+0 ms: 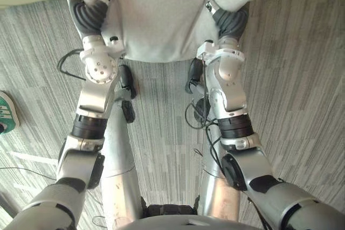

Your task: Pick up cushions and gather them together orderly.

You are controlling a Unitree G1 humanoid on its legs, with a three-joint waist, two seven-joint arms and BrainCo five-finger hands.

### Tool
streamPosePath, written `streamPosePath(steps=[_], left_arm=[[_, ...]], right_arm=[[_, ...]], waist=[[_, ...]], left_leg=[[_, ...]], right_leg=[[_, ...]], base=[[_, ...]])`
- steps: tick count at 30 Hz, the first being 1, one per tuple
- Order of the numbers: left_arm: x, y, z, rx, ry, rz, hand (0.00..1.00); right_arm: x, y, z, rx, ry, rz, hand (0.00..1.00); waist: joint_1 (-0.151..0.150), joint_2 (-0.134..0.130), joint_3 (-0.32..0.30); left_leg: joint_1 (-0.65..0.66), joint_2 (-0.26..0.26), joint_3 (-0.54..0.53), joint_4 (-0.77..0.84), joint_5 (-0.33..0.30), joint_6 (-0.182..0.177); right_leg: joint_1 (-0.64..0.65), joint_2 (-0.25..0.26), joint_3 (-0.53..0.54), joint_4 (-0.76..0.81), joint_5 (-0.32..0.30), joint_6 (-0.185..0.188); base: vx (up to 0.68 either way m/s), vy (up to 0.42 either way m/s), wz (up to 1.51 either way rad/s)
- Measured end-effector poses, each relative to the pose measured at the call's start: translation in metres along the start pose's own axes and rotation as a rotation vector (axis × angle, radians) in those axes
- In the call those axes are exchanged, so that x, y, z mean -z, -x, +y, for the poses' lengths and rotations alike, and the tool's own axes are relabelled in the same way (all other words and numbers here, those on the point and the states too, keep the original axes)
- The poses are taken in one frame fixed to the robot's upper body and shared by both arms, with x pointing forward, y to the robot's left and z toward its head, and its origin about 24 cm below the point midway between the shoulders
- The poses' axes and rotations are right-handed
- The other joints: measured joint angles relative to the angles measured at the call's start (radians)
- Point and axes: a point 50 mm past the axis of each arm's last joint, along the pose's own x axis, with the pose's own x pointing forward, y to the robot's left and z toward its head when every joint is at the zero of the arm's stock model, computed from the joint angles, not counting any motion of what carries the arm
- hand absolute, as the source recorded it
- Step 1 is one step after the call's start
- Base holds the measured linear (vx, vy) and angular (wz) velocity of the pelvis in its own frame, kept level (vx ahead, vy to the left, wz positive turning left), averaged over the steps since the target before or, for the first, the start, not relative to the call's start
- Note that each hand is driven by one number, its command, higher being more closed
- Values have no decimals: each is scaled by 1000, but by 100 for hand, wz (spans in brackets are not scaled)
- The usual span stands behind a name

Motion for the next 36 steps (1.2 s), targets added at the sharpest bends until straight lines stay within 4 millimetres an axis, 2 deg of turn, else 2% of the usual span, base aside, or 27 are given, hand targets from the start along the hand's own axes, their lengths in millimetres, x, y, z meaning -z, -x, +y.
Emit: streamPosePath(steps=[3, 5, 8, 9, 12, 13, 14, 15, 16, 18, 24, 27, 36], left_arm=[[13, 23, 3, 15, 9, 58, 100], [25, 46, 5, 22, 20, 126, 100], [43, 70, 12, 25, 18, 224, 100], [52, 85, 16, 34, 18, 280, 100], [69, 114, 25, 51, 78, 417, 100], [71, 119, 28, 52, 75, 435, 100], [79, 135, 37, 53, 68, 495, 100], [81, 141, 40, 54, 61, 514, 100], [84, 160, 51, 54, 48, 574, 100], [82, 175, 58, 39, 72, 618, 100], [83, 201, 65, 25, 115, 705, 100], [79, 211, 68, 19, 123, 727, 100], [81, 223, 71, 29, 117, 776, 100]], right_arm=[[12, 18, -9, 19, 4, 48, 100], [20, 35, -18, 35, 16, 87, 100], [33, 56, -29, 23, 47, 149, 100], [41, 70, -36, 29, 60, 195, 100], [57, 98, -51, 26, 89, 305, 100], [60, 104, -52, 22, 92, 324, 100], [66, 120, -57, 7, 100, 380, 100], [68, 125, -59, 5, 103, 398, 100], [71, 146, -63, -10, 103, 457, 100], [70, 161, -67, -22, 98, 491, 100], [72, 177, -73, -27, 113, 553, 100], [62, 182, -74, -34, 117, 536, 100], [67, 192, -83, -36, 132, 595, 100]], waist=[[2, -1, -6], [5, -2, -22], [8, -3, -91], [11, -4, -155], [15, -6, -168], [16, -8, -177], [21, -12, -211], [22, -13, -224], [28, -17, -271], [31, -19, -324], [26, -21, -446], [26, -25, -486], [14, -27, -524]], left_leg=[[152, 0, 11, -65, 2, 0], [279, 0, 16, -93, -12, -4], [372, 0, 23, -115, -32, -11], [401, 0, 26, -125, -43, -12], [609, 0, 37, -171, -65, -17], [638, 0, 42, -184, -68, -19], [717, 0, 58, -230, -70, -19], [742, -1, 62, -242, -71, -18], [834, -2, 84, -297, -72, -17], [905, -4, 98, -344, -71, -17], [1092, -21, 128, -488, -42, -15], [1177, -31, 140, -556, -29, -12], [1243, -58, 139, -633, 0, 2]], right_leg=[[150, 0, -19, -51, -1, -2], [275, 1, -25, -72, -21, -9], [367, 2, -27, -95, -37, -7], [400, 3, -28, -110, -47, -1], [615, 9, -38, -171, -57, 4], [642, 10, -39, -187, -58, 6], [716, 15, -37, -227, -59, 9], [740, 16, -38, -241, -60, 10], [824, 17, -38, -292, -60, 18], [892, 19, -38, -340, -52, 24], [1071, 25, -37, -480, -17, 38], [1154, 31, -25, -548, 3, 45], [1253, 33, -22, -694, 75, 56]], base=[[47, -107, 4], [112, -87, 3], [166, -25, -2], [156, 16, 0], [167, 30, 1], [165, 24, -5], [131, 16, -7], [195, 30, -12], [153, 30, -7], [195, 43, -9], [127, 31, -3], [90, 32, -6], [4, 33, 1]])
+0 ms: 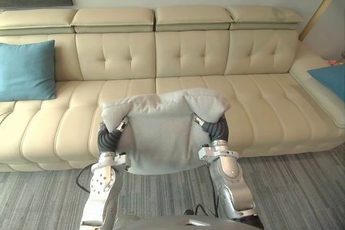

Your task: Pick up cushions and gather them together orderly.

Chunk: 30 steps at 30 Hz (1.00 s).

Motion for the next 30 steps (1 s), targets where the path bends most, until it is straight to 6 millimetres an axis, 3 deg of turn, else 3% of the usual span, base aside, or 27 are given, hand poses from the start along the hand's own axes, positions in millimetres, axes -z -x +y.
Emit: streamPosePath(steps=[9, 14, 17, 20, 21, 22, 25, 26, 27, 28, 30], left_arm=[[12, 3, 5, -16, -29, 59, 100], [11, 2, 7, -25, -27, 54, 100], [9, 1, 6, -24, -23, 42, 100], [3, -5, 2, -1, -25, 14, 100], [2, -6, 1, 4, -38, 8, 100], [1, -7, 1, 8, -43, 2, 100], [-4, -11, 2, 32, -73, -19, 100], [-1, -11, 1, 35, -68, -7, 100], [1, -10, -1, 37, -62, -1, 100], [3, -8, -6, 39, -37, 9, 100], [2, -7, -10, 37, -13, 3, 100]], right_arm=[[17, 1, -3, 14, 11, 70, 100], [15, -11, 0, -12, 66, 49, 100], [13, -13, 0, -19, 85, 39, 100], [11, -17, -3, -9, 104, 29, 100], [14, -18, -8, 6, 110, 41, 100], [15, -17, -7, 7, 104, 44, 100], [12, -18, -9, 10, 89, 35, 100], [12, -18, -10, 14, 94, 33, 100], [12, -18, -11, 13, 96, 34, 100], [10, -19, -14, 7, 115, 26, 100], [6, -19, -15, 3, 117, 11, 100]], waist=[[-2, -1, -4], [-2, 0, -1], [-3, -1, 22], [-28, 2, 97], [-41, 19, 129], [-46, 13, 123], [-51, -42, 109], [-60, -58, 104], [-60, -51, 108], [-45, -1, 107], [-43, 41, 92]], left_leg=[[-36, -7, 4, 13, -8, 8], [-101, 1, 30, 135, -80, 19], [-109, -2, 45, 211, -149, 44], [-75, -17, 25, 246, -195, 88], [-52, -23, 4, 245, -204, 109], [-61, -24, -10, 244, -199, 117], [-69, -79, -52, 223, -196, 117], [-61, -108, -81, 234, -215, 86], [-50, -113, -89, 230, -220, 77], [-36, -90, -93, 230, -237, 58], [-40, -53, -101, 212, -246, 41]], right_leg=[[-3, 3, 24, -85, 33, -5], [-61, 9, 87, -58, 56, 3], [-113, -6, 111, 70, 13, 4], [-217, -39, 108, 384, 18, -38], [-258, -35, 102, 445, -26, -57], [-262, -19, 107, 369, -51, -33], [-245, 12, 150, 64, -29, -5], [-223, 18, 192, 30, 41, -9], [-217, 17, 192, 36, 68, -14], [-218, 29, 179, 66, 98, -13], [-229, 62, 157, 73, 84, -18]], base=[[-36, 20, -3], [13, 59, -33], [-21, 146, -30], [-111, 200, 13], [-64, 120, 32], [-57, 91, 48], [146, -45, 61], [278, -118, 67], [338, -110, 46], [262, -44, 10], [348, -52, 5]])
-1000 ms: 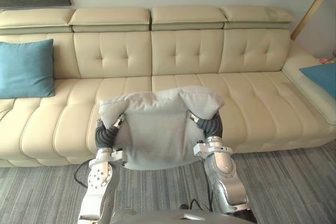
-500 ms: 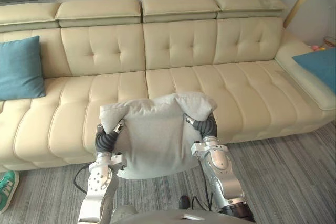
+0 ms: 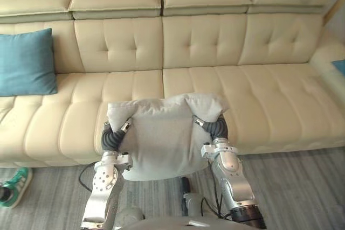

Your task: Pick up cushions and gather them together orderly.

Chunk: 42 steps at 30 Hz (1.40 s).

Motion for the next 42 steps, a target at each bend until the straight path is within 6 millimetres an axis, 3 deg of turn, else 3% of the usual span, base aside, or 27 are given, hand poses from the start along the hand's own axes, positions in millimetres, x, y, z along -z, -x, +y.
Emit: streamPosePath(steps=[2, 7, 10, 12, 13, 14, 15, 16, 17, 18, 22, 26, 34, 38, 42], left_arm=[[-1, 0, -2, 1, 13, -7, 100], [1, 2, -4, 10, 22, 3, 100], [4, 5, -6, 29, 23, 18, 100], [7, 7, -7, 37, 23, 33, 100], [9, 8, -9, 60, 25, 42, 100], [10, 9, -11, 73, 27, 46, 100], [10, 10, -15, 80, 37, 48, 100], [10, 10, -15, 80, 39, 47, 100], [11, 11, -16, 83, 39, 51, 100], [13, 11, -13, 82, 25, 59, 100], [12, 11, -7, 91, -14, 51, 100], [17, 9, -6, 94, -26, 71, 100], [16, 6, -4, 86, -35, 72, 100], [-8, -17, -2, 47, -110, -48, 100], [-57, -52, -1, -32, -250, -282, 100]], right_arm=[[-7, 0, 0, 0, -3, -30, 100], [-22, 2, -2, 4, -12, -93, 100], [-13, 14, -7, 28, -25, -47, 100], [-8, 24, -12, 46, -41, -17, 100], [-8, 27, -15, 66, -39, -12, 100], [-9, 29, -17, 82, -39, -18, 100], [-13, 29, -18, 96, -41, -36, 100], [-16, 27, -19, 97, -40, -52, 100], [-16, 27, -20, 100, -36, -49, 100], [-10, 27, -18, 102, -44, -25, 100], [-11, 26, -14, 88, -53, -24, 100], [-3, 20, -16, 92, -29, 3, 100], [9, 8, -13, 68, -20, 50, 100], [-10, -23, 5, 24, -32, -30, 100], [-49, -57, 34, -28, -48, -173, 100]], waist=[[-13, 9, -7], [-34, 9, -9], [-44, 11, -13], [-36, 19, -14], [-31, 11, -8], [-31, 22, -15], [-17, 16, -18], [8, 33, -28], [14, 52, -40], [20, 47, -47], [-1, -31, -80], [-20, -34, -82], [-23, -41, -81], [-20, -49, -77], [-18, -48, -67]], left_leg=[[21, 24, -20, -63, 22, -29], [36, 40, -85, -113, 65, -47], [-35, 34, -92, 80, 81, -74], [-128, 54, -20, 286, 145, -59], [-174, 86, 56, 371, 138, -18], [-195, 100, 100, 358, 100, 21], [-212, 94, 135, 260, 78, 49], [-208, 75, 119, 105, 105, 47], [-199, 77, 108, 6, 161, 39], [-162, 71, 125, -22, 216, 25], [-134, -3, 178, -115, 248, 46], [-100, -33, 180, -155, 254, 54], [-102, -43, 194, -175, 260, 58], [-104, -40, 241, -169, 255, 59], [-160, -23, 273, -111, 233, 64]], right_leg=[[2, 23, -24, -4, -21, -16], [24, 42, -52, -41, -39, -30], [83, 24, -81, -63, -64, -29], [138, 1, -105, -71, -92, -48], [173, -12, -122, -84, -114, -55], [197, -18, -136, -92, -118, -55], [203, -33, -152, -96, -122, -51], [194, -32, -146, -84, -133, -34], [194, -17, -140, -80, -140, -24], [205, -23, -112, -75, -145, -13], [193, -78, -69, -117, -111, 30], [210, -95, -43, -133, -106, 33], [180, -91, 12, -153, -89, 32], [158, -90, 70, -173, -61, 26], [103, -80, 114, -173, -43, 10]], base=[[371, -79, 14], [193, -30, 9], [145, 17, 36], [116, 46, 48], [111, 51, 69], [87, 62, 63], [30, 82, 23], [33, 148, -9], [53, 189, -45], [92, 164, -36], [130, 127, -17], [44, 78, -6], [-26, 6, -16], [-77, 32, -40], [-95, 21, -27]])
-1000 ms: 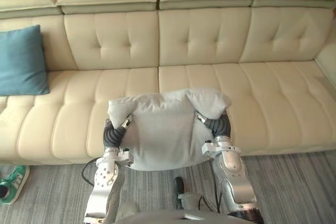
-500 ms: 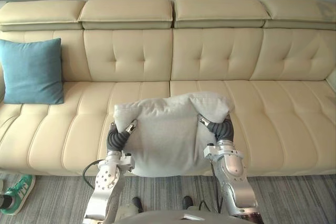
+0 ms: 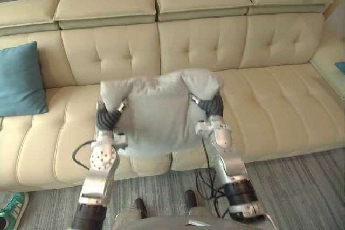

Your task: Pick up cushions and gather them together orderly.

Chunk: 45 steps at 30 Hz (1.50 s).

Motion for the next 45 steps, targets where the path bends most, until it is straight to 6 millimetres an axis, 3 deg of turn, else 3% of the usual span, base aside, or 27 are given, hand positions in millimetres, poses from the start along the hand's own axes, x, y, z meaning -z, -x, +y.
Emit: streamPosePath(steps=[3, 7, 14, 16, 18, 21, 24, 28, 32, 37, 38, 39, 45], left_arm=[[-20, -31, 3, -43, -65, -106, 100], [-71, -75, 2, -149, -52, -291, 100], [-128, -114, -17, -213, 2, -420, 100], [-151, -125, -16, -231, -6, -480, 100], [-196, -135, -15, -242, 7, -592, 100], [-229, -137, -23, -226, 71, -656, 100], [-235, -143, -34, -197, 109, -625, 100], [-247, -145, -33, -191, 173, -625, 100], [-260, -145, -28, -206, 236, -640, 100], [-261, -146, -20, -227, 293, -644, 100], [-261, -145, -19, -229, 296, -648, 100], [-260, -146, -18, -234, 299, -647, 0], [-256, -147, -4, -287, 336, -642, 0]], right_arm=[[-22, -25, 15, -22, -1, -78, 100], [-75, -55, 35, -11, -35, -254, 100], [-120, -70, 37, 96, -102, -401, 100], [-139, -74, 40, 125, -143, -454, 100], [-171, -76, 46, 130, -203, -558, 100], [-184, -75, 46, 158, -253, -603, 100], [-184, -76, 43, 195, -276, -594, 100], [-212, -77, 46, 184, -310, -671, 100], [-236, -82, 52, 165, -331, -717, 100], [-246, -85, 58, 122, -320, -731, 100], [-248, -86, 59, 117, -306, -736, 0], [-248, -88, 59, 115, -293, -738, 0], [-256, -86, 51, 124, -287, -804, 0]], waist=[[8, 2, 23], [12, 7, 107], [23, 10, 182], [33, 13, 207], [40, 13, 236], [54, 22, 248], [59, 32, 256], [60, 32, 256], [62, 32, 256], [71, 32, 256], [72, 33, 256], [72, 33, 256], [83, 33, 256]], left_leg=[[-43, 5, 11, 16, 5, 4], [-167, 18, 6, 66, 19, 22], [-295, 12, -33, 66, 61, 32], [-330, 9, -30, 40, 87, 30], [-409, 7, -26, 1, 134, 29], [-502, 21, -25, 2, 156, 22], [-525, 38, -25, -11, 163, 12], [-554, 48, -13, -54, 186, -1], [-572, 38, -13, -172, 264, -13], [-565, 39, -28, -299, 350, -48], [-560, 41, -33, -319, 364, -51], [-554, 43, -36, -335, 374, -50], [-598, 58, -54, -353, 385, -60]], right_leg=[[-24, 0, 10, -32, 48, 2], [-107, 3, 10, -61, 111, 6], [-224, 1, -24, -32, 121, 12], [-273, 0, -22, -33, 132, 6], [-365, 1, -24, -39, 162, 8], [-448, 12, -31, -52, 193, 25], [-476, 18, -44, -53, 203, 22], [-529, 31, -47, -56, 226, 10], [-594, 37, -57, -59, 237, 5], [-626, 57, -81, -73, 237, 4], [-626, 62, -84, -76, 236, 4], [-626, 66, -88, -76, 236, 3], [-666, 82, -123, -76, 227, -27]], base=[[-87, -5, -14], [-131, -29, 2], [-101, -44, 18], [-70, -39, 3], [-73, -47, 5], [-65, -36, 4], [-2, -14, -3], [-5, -22, -9], [-17, -18, 8], [-5, -23, 7], [-2, -10, 8], [-4, -4, 7], [-8, 23, 6]])
